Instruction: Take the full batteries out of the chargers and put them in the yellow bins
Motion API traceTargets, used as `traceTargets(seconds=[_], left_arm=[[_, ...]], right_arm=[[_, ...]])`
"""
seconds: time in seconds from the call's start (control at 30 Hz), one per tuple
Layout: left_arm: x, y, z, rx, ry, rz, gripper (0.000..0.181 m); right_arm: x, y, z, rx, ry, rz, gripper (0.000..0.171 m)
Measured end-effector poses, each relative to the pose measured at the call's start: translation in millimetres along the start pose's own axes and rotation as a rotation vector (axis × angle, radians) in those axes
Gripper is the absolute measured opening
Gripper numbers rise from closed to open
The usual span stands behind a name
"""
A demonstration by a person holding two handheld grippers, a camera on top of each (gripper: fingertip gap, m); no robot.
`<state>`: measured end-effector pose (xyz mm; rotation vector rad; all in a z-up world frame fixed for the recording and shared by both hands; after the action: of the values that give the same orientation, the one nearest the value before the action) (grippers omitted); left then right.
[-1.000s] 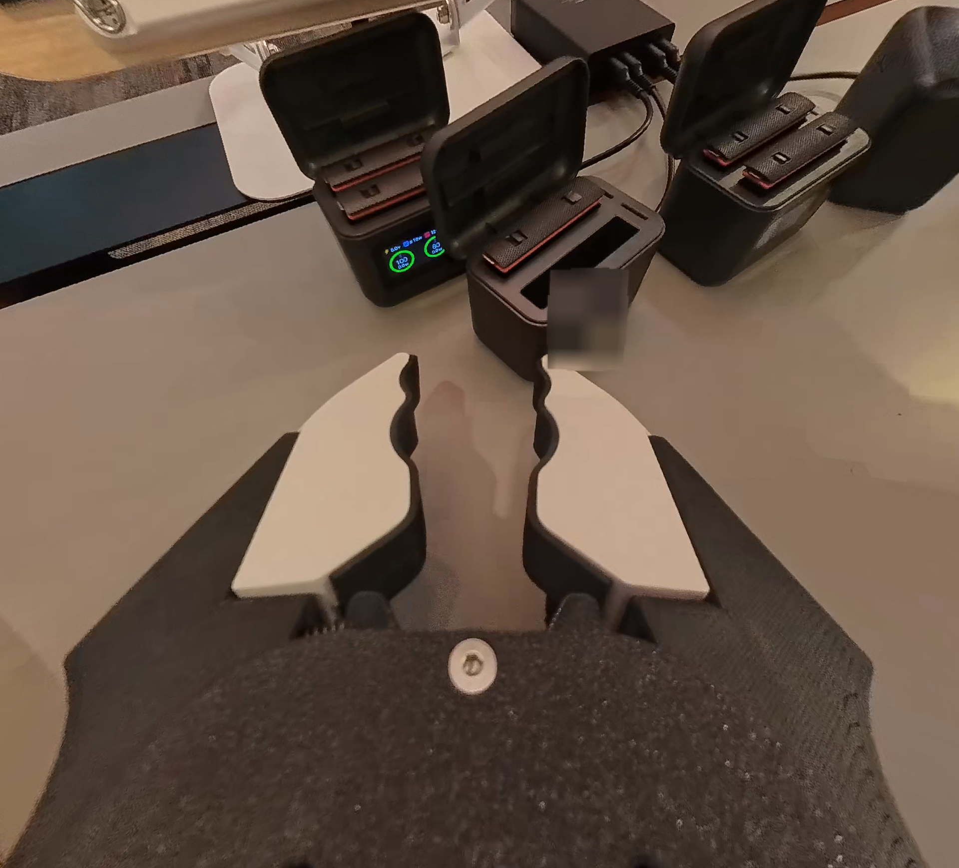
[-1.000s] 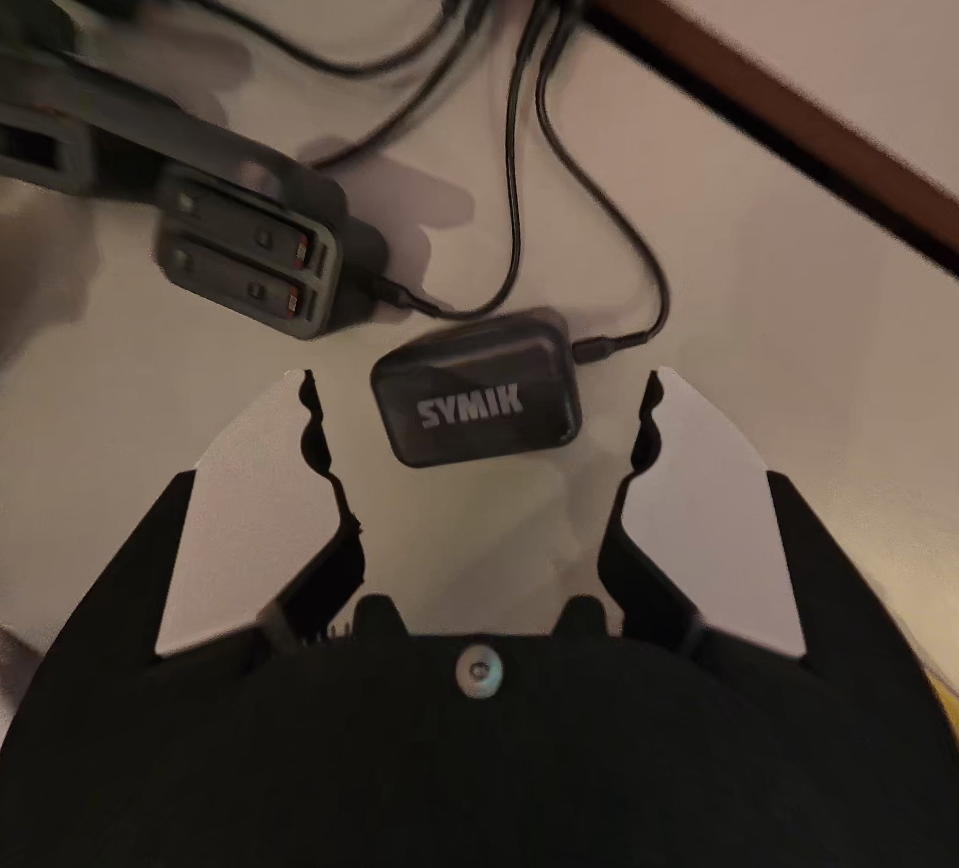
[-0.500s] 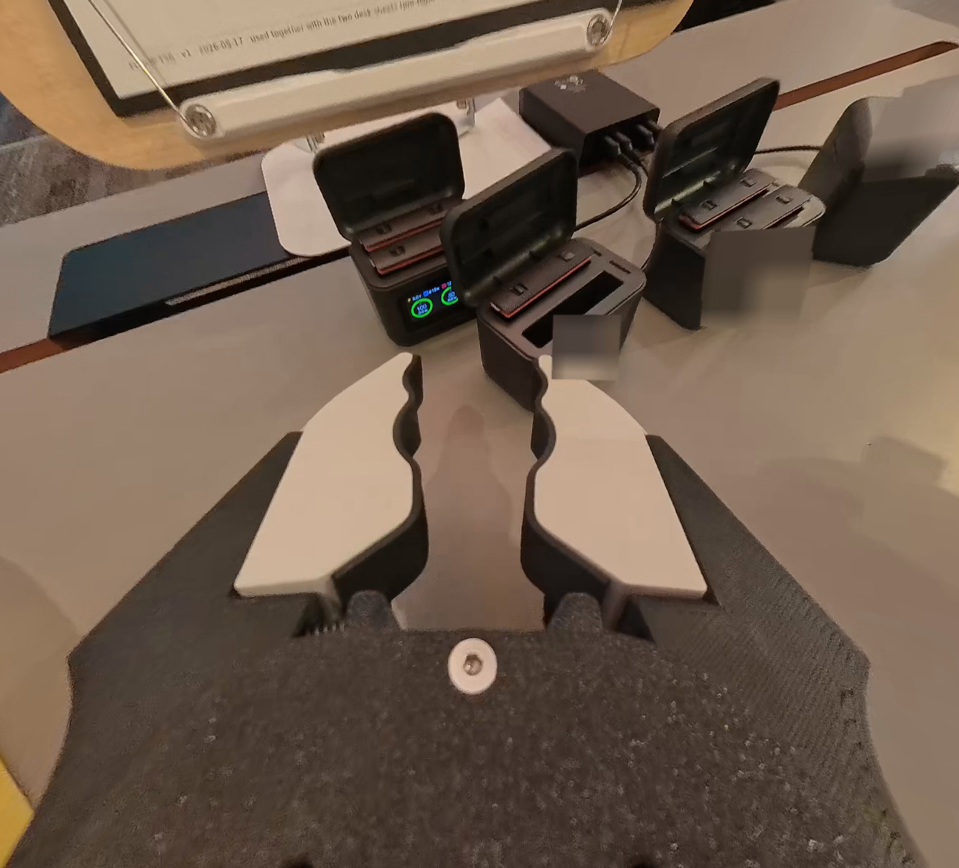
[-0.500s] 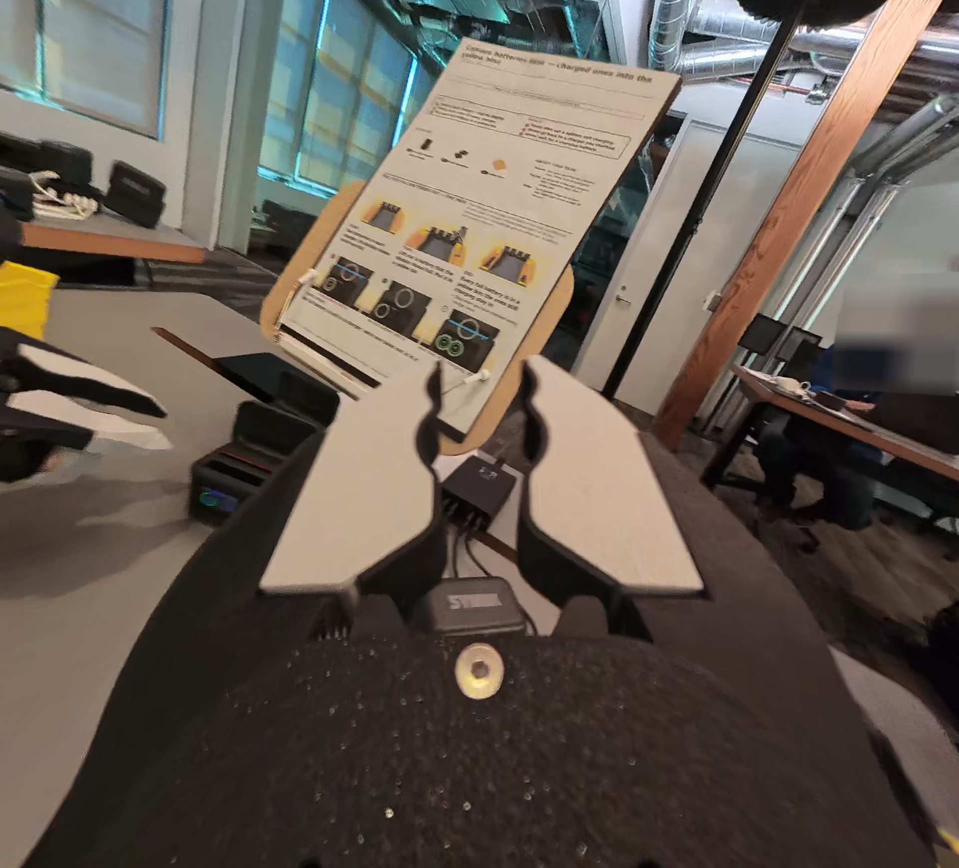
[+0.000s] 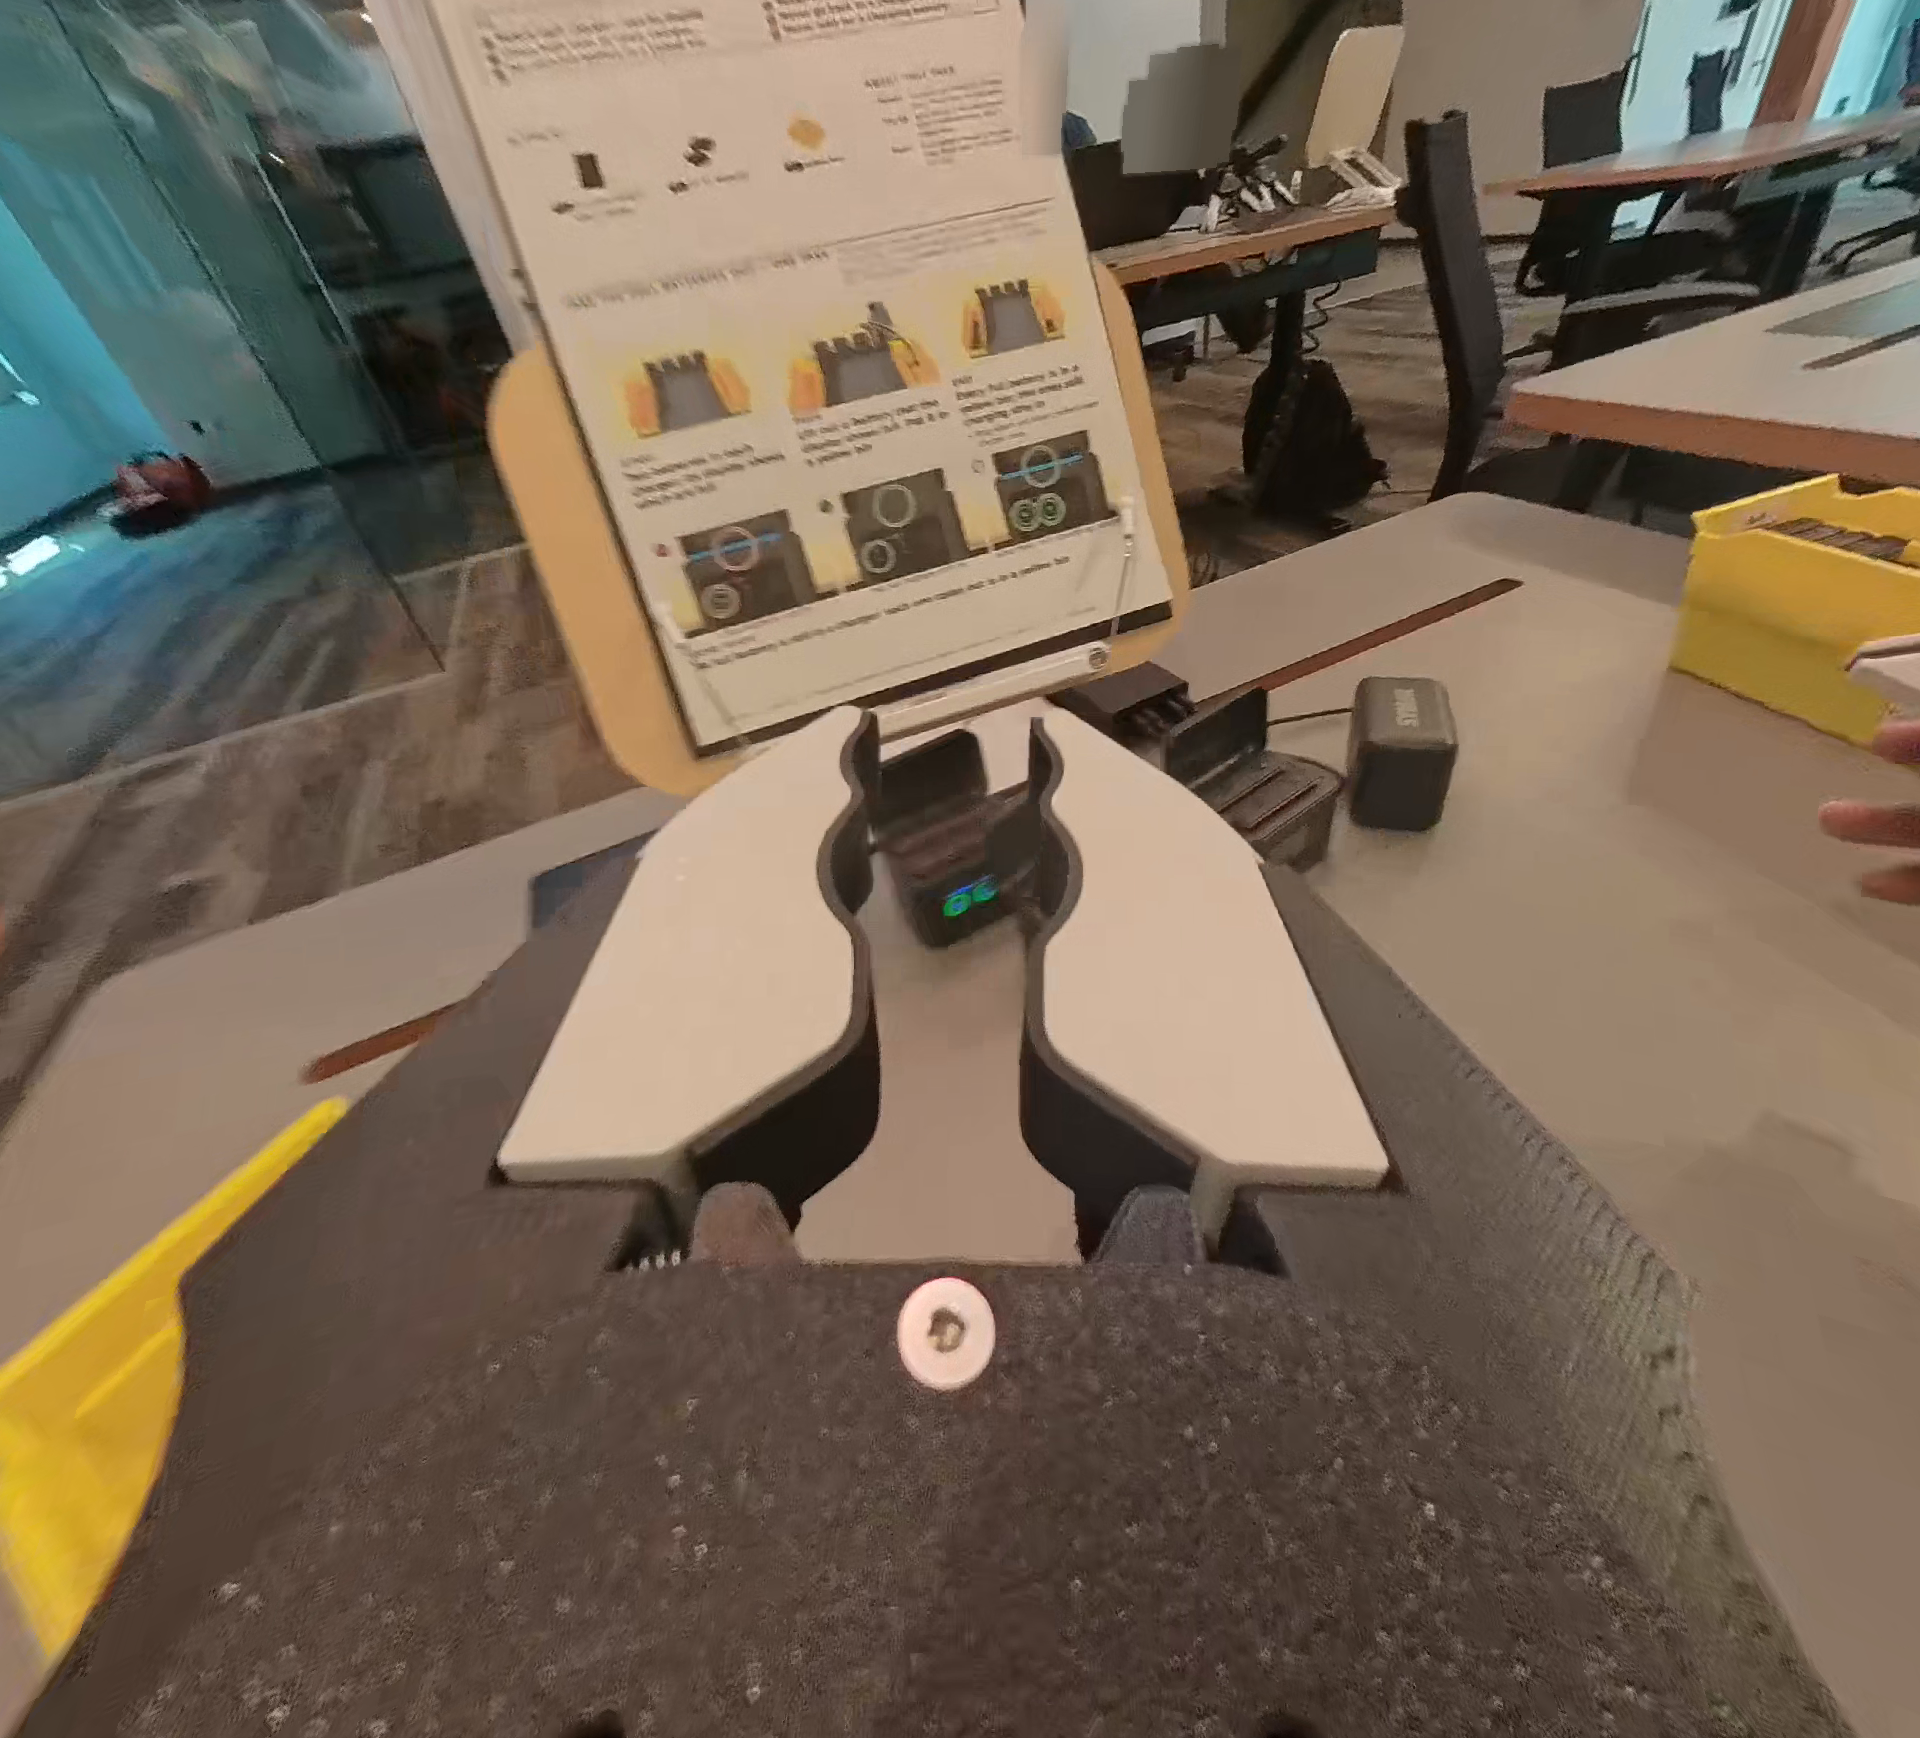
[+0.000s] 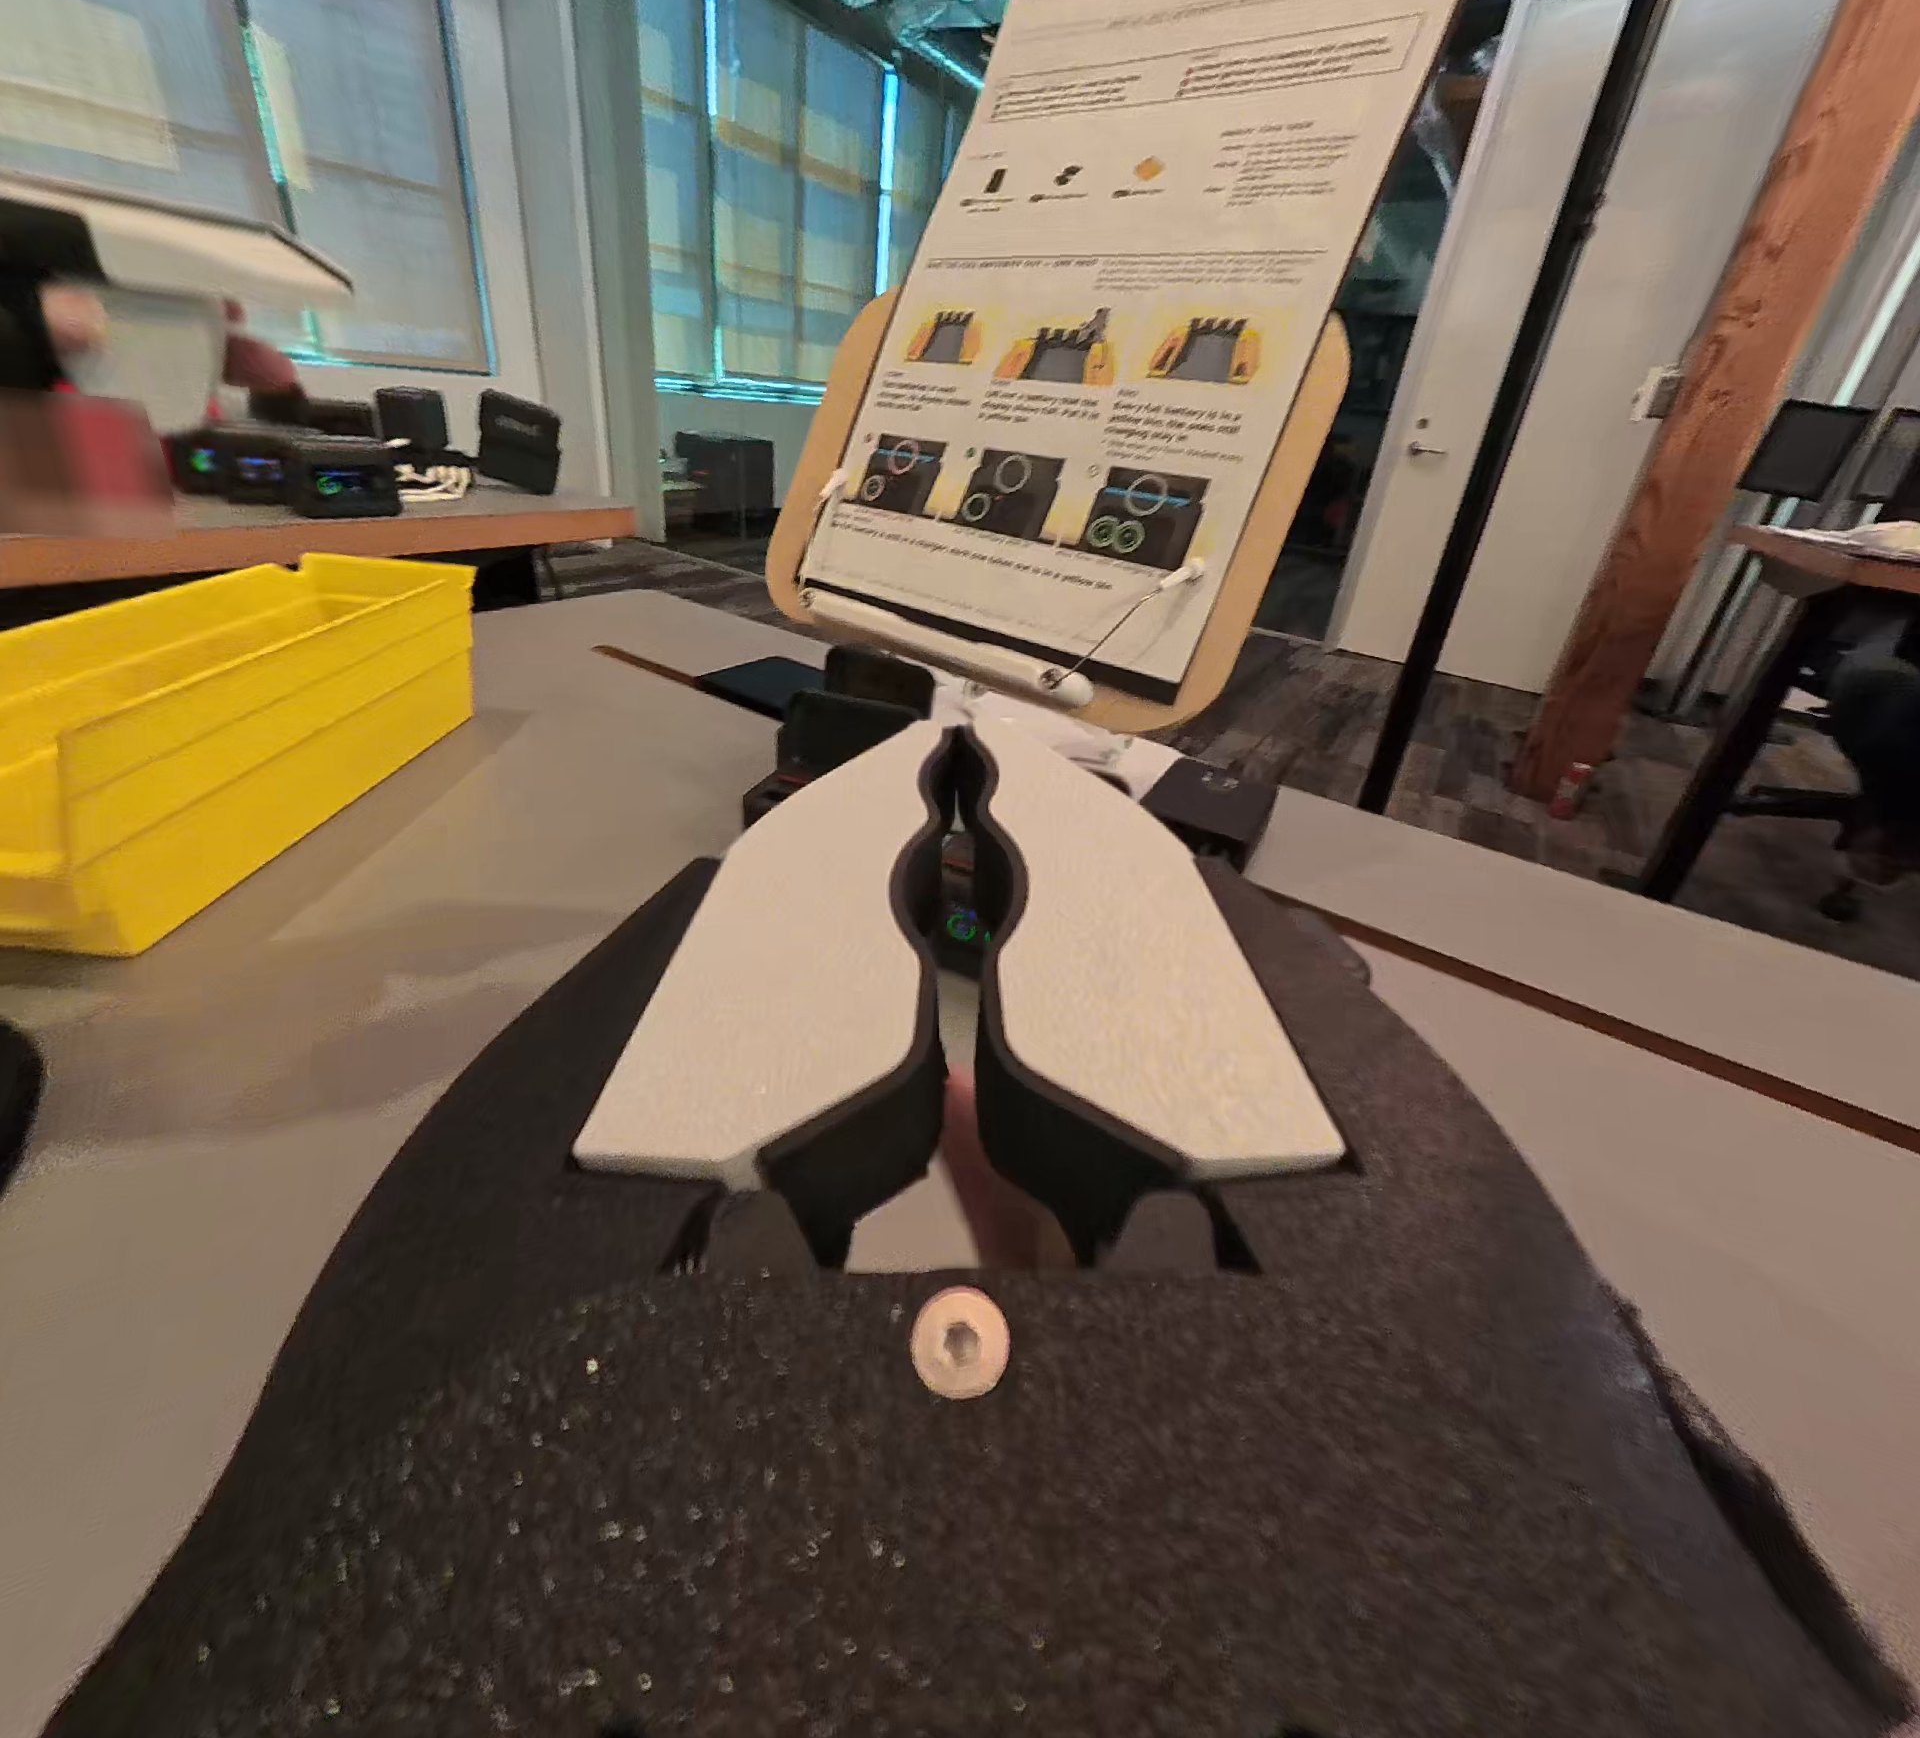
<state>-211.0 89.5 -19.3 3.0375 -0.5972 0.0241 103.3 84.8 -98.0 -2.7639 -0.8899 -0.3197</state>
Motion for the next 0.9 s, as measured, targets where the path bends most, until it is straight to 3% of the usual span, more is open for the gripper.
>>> traceTargets(seconds=[0.17,0.3,0.43,0.67,0.77,0.9], left_arm=[[-51,46,1,-0.190,-0.139,-0.068,0.021],[-84,62,41,-0.550,-0.279,-0.051,0.022],[-89,67,93,-0.899,-0.417,0.095,0.028],[-88,56,152,-1.263,-0.641,0.255,0.038],[-92,49,169,-1.345,-0.705,0.288,0.043],[-98,44,184,-1.403,-0.718,0.318,0.046]], right_arm=[[4,5,10,0.008,-0.084,-0.035,0.000],[7,5,26,-0.047,-0.083,-0.035,0.000],[4,5,36,-0.087,-0.069,-0.057,0.000],[-8,-4,50,-0.173,-0.082,-0.136,0.046],[-13,-6,55,-0.198,-0.080,-0.156,0.056],[-11,-5,57,-0.204,-0.096,-0.148,0.056]])
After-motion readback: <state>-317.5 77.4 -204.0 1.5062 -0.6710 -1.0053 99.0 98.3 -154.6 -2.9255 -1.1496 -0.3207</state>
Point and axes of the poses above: each gripper's, where its closed fingertips meet, y back along the fingers, z out of its underside, x = y × z across the jaws, the point moved 5 cm from there along y, back along the fingers, and after that the axes turned 10 degrees about y, right-handed, at the moved point
